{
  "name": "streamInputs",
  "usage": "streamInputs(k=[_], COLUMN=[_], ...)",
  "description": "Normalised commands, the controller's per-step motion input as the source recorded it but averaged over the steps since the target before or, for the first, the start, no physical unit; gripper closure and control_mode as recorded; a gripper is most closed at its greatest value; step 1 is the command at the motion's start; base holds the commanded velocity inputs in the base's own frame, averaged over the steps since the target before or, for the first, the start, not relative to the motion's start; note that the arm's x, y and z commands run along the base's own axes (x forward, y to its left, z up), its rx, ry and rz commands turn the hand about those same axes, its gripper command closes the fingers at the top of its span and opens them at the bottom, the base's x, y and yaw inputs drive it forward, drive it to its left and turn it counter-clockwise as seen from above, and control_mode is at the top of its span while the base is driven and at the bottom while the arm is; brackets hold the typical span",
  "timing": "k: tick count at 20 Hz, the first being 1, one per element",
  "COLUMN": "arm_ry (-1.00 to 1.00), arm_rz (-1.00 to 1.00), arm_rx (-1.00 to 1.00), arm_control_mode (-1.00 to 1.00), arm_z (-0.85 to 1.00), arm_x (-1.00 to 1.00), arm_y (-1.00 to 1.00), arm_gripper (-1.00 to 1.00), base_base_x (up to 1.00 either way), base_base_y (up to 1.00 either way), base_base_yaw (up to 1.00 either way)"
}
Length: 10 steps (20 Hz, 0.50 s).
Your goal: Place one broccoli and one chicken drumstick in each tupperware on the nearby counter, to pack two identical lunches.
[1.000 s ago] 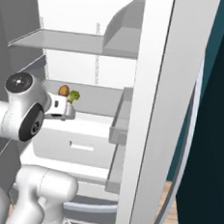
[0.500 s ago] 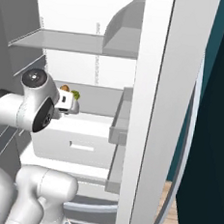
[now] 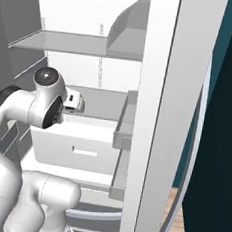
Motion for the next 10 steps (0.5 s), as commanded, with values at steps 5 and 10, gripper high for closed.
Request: streamInputs(k=[5,10], arm_ry=[0.0,0.01], arm_rz=[-0.07,-0.08], arm_rx=[0.01,0.0], arm_control_mode=[-1.0,-1.0], arm_z=[-0.18,-0.04], arm_x=[0.23,0.28], arm_y=[0.37,0.25], arm_gripper=[-1.0,-1.0], base_base_x=[0.0,0.0], base_base_y=[0.0,0.0], base_base_yaw=[0.0,0.0])
